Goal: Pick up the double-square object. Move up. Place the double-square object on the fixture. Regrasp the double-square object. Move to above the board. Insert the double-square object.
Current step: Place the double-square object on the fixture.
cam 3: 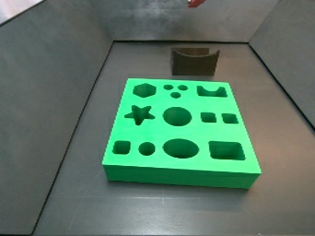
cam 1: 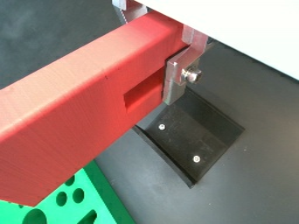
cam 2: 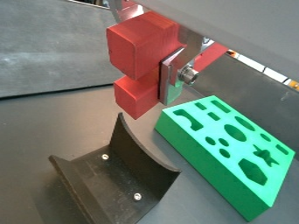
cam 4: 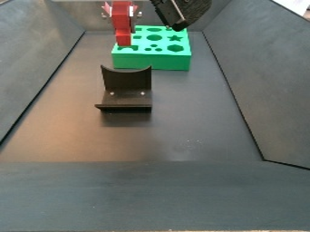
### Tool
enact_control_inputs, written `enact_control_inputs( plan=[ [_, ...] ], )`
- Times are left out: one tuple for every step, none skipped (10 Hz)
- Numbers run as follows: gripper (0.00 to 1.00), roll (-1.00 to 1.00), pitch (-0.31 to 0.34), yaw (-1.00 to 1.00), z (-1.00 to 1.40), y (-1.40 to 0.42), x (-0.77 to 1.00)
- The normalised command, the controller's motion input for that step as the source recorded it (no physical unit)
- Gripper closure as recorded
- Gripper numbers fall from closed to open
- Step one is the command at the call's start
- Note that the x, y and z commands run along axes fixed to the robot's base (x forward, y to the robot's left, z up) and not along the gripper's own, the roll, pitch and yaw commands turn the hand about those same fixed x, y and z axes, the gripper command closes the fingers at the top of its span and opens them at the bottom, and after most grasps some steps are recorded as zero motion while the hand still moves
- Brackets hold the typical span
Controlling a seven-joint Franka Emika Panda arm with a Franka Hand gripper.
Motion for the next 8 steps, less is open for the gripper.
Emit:
enact_control_inputs(
  plan=[
    [1.0, -1.0, 0.048, -0.14, -1.0, 0.06, 0.11],
    [1.0, -1.0, 0.025, -0.14, -1.0, 0.07, 0.11],
    [1.0, -1.0, 0.04, -0.15, -1.0, 0.08, 0.12],
    [1.0, -1.0, 0.051, -0.15, -1.0, 0.08, 0.13],
    [1.0, -1.0, 0.061, -0.16, -1.0, 0.08, 0.14],
    [1.0, -0.99, 0.058, -0.17, -1.0, 0.09, 0.15],
    [1.0, -0.77, 0.044, -0.15, -1.0, 0.1, 0.16],
    [1.0, -0.66, 0.037, -0.14, -1.0, 0.1, 0.16]
  ],
)
